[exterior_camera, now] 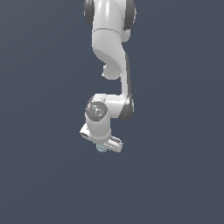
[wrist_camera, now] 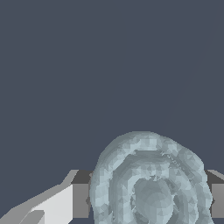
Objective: Pick up the object and move it to a goal position.
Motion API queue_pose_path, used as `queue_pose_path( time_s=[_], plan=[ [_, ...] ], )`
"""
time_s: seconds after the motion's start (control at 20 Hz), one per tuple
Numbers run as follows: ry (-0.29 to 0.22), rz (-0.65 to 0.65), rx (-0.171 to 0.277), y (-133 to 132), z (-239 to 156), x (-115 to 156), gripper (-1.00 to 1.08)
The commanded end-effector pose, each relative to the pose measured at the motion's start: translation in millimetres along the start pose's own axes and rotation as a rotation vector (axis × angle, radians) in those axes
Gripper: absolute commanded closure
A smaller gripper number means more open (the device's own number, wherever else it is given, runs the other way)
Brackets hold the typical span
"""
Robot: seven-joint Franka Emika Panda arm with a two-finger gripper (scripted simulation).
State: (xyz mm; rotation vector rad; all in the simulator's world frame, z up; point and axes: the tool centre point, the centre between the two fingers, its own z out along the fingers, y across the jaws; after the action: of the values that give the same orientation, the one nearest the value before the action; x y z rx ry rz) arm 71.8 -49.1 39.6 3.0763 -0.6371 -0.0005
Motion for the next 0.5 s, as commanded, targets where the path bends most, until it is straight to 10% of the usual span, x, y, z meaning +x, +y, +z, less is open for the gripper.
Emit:
queue_pose_path(
  time_s=[0.0, 0.45],
  plan=[
    [0.000, 0.000, 0.000, 0.0, -0.1, 0.2, 1.08],
    [0.000, 0.000, 0.000, -0.3, -2.4, -1.9, 1.08]
  ],
)
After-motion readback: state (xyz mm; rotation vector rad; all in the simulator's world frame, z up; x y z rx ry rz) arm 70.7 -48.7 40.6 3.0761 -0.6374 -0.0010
